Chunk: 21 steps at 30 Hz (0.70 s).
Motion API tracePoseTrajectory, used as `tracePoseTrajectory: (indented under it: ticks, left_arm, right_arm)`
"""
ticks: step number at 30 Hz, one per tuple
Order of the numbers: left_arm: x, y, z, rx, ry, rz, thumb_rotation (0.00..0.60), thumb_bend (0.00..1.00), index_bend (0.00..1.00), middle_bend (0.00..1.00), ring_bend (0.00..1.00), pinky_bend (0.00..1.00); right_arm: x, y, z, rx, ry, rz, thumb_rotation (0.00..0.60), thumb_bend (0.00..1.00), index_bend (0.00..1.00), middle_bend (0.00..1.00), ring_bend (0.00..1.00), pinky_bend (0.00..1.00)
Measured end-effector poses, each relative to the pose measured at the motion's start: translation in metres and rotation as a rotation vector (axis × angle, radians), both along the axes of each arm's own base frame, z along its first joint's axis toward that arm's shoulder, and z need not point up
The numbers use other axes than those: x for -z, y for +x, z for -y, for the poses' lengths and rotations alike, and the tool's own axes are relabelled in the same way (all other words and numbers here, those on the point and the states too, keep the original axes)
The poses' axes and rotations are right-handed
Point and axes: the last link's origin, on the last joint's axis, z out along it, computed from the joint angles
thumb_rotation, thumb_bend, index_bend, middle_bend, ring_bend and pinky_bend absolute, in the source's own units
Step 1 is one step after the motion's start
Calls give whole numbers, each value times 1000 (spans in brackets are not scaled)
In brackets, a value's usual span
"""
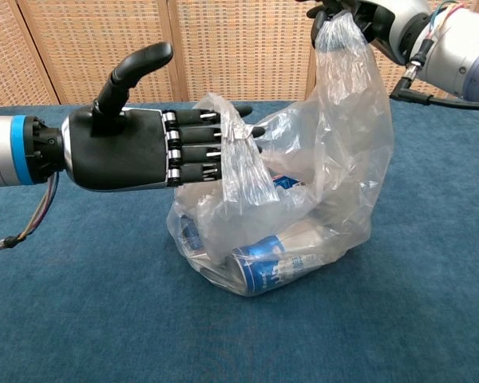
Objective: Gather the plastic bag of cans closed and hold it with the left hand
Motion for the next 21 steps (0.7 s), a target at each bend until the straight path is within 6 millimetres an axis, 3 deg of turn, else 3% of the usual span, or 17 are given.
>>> tracePoseTrajectory:
  ticks: [9,16,21]
  left_arm:
    - [-2,6,-3,51,38,83,597,34,17,22,78,231]
    - [2,13,-9,58,78,141,540,92,61,41,78,224]
    - [-6,12,-14,32,150,220,540,94,86,49,79,227]
  right_arm:
    - [2,-2,-1,3,5,6,600,993,70,44,0,5]
    - [0,0,-5,-7,8,6,600,993,73,46,0,5]
    - [-1,1,-7,-14,10,8,600,993,74,47,0,5]
